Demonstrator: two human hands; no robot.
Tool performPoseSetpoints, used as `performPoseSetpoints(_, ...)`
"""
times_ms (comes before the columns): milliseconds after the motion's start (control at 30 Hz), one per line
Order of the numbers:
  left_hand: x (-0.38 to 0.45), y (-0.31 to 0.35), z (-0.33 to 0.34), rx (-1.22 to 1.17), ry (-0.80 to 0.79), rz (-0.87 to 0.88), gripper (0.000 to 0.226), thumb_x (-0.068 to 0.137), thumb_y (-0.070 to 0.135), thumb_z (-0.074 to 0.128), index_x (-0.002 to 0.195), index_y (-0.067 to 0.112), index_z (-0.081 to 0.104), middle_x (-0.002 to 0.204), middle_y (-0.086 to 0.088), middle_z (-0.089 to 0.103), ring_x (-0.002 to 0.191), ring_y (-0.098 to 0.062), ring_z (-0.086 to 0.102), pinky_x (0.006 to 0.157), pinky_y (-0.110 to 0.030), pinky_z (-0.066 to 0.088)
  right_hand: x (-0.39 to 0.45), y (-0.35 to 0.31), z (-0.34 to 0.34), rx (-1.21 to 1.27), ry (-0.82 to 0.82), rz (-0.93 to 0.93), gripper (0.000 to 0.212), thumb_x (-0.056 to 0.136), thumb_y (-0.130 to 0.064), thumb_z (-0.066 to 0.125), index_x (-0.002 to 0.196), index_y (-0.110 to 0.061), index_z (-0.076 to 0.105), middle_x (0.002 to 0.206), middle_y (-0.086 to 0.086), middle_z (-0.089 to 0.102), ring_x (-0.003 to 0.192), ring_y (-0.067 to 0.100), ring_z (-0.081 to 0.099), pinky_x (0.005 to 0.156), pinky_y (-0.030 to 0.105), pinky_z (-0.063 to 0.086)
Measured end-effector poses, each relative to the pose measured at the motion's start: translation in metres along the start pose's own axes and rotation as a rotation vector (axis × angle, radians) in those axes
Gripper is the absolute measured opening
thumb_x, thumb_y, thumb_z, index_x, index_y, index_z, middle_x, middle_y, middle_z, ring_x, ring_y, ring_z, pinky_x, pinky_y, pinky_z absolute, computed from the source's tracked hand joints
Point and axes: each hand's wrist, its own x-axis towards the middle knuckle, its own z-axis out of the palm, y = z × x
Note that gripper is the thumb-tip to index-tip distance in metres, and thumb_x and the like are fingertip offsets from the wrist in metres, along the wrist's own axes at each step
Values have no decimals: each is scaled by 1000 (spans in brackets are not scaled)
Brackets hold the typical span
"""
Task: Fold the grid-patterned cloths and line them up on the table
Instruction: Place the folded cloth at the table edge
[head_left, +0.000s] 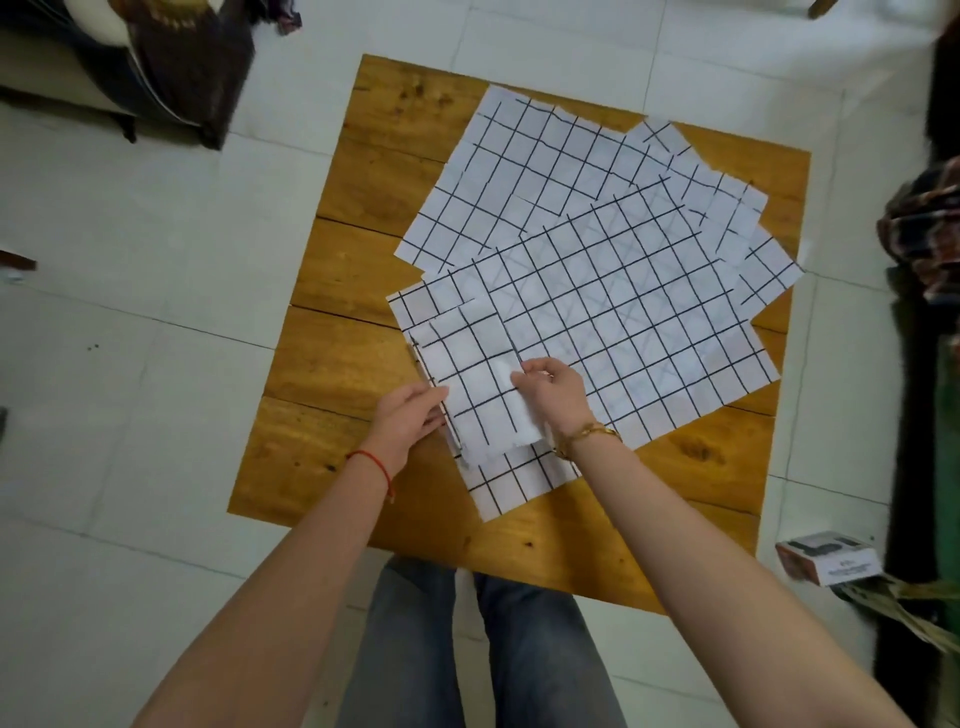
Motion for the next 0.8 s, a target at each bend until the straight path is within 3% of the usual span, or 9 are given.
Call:
performPoseSetpoints(167, -7, 9, -35, 117, 114, 113, 29, 89, 8, 66, 117, 4, 60, 85, -2, 62, 79, -13, 58, 85, -30, 52, -10, 2, 33, -23, 10, 26, 12, 82, -15, 67, 92, -15, 62, 78, 2, 60, 69, 16, 53, 65, 28, 47)
performPoseSetpoints(333, -5, 7, -86, 377, 236, 237, 32, 87, 16, 68, 118, 9, 62, 107, -3, 66, 100, -17, 61, 88, -27, 50, -22, 22, 82, -311, -20, -107, 8, 82, -20, 67, 80, -22, 59, 81, 5, 67, 79, 22, 65, 80, 34, 55)
performPoseSetpoints(433, -6, 4, -115, 459, 249, 285, 29, 88, 17, 67, 116, 9, 63, 104, -3, 65, 96, -16, 60, 79, -20, 47, -33, 30, 114, -420, -55, -150, 5, 84, -17, 65, 86, -13, 62, 77, 2, 61, 73, 14, 57, 73, 23, 46)
performPoseSetpoints(533, -5, -2, -143, 500, 279, 299, 24, 87, 15, 67, 111, 9, 66, 98, -3, 66, 90, -14, 59, 68, -12, 41, -42, 39, 143, -489, -88, -156, 5, 83, -17, 64, 83, -12, 62, 73, 1, 60, 70, 13, 54, 67, 23, 43)
performPoseSetpoints(667, 1, -10, -177, 536, 308, 303, 24, 85, 13, 69, 109, 7, 69, 100, -8, 70, 92, -18, 63, 83, -23, 45, -51, 52, 179, -524, -106, -127, 11, 84, -16, 62, 76, -14, 55, 72, 1, 57, 67, 13, 51, 56, 20, 39)
performPoseSetpoints(800, 4, -17, -203, 529, 323, 297, 26, 85, 9, 66, 111, 7, 68, 95, -5, 68, 94, -19, 63, 87, -27, 49, -59, 63, 206, -562, -103, -117, 9, 83, -15, 61, 76, -14, 56, 71, -1, 56, 71, 15, 53, 61, 23, 40)
